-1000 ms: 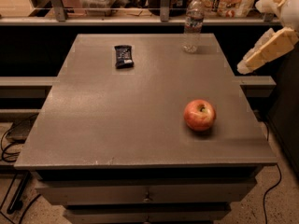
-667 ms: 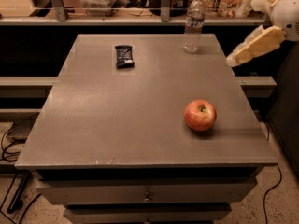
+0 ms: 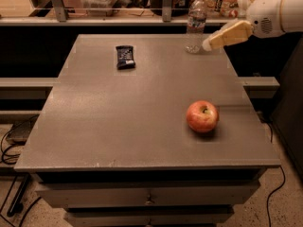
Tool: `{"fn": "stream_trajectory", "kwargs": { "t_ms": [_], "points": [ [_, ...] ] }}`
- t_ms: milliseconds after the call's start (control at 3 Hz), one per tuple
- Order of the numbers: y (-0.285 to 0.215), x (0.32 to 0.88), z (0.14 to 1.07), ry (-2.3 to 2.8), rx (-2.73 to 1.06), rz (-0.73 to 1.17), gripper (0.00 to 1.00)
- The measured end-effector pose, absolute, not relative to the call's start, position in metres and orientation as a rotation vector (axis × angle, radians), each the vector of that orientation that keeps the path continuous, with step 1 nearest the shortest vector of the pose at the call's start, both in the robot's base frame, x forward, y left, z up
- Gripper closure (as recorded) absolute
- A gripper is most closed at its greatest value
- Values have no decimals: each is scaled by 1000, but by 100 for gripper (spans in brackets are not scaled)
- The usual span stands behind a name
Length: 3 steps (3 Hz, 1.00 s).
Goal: Pick water bottle
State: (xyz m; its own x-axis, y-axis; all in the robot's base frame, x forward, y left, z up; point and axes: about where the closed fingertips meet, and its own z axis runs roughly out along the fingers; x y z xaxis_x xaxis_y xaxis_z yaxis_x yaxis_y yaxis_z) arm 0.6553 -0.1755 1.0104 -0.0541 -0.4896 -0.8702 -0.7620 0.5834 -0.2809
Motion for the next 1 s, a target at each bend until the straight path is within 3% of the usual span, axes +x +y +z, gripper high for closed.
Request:
{"fn": "stream_trajectory", "kwargs": {
  "t_ms": [333,1000],
  "points": [
    [-174,696,995,1713,-944,330,0],
    [-162,713,980,1719,-900,330,0]
  ]
}}
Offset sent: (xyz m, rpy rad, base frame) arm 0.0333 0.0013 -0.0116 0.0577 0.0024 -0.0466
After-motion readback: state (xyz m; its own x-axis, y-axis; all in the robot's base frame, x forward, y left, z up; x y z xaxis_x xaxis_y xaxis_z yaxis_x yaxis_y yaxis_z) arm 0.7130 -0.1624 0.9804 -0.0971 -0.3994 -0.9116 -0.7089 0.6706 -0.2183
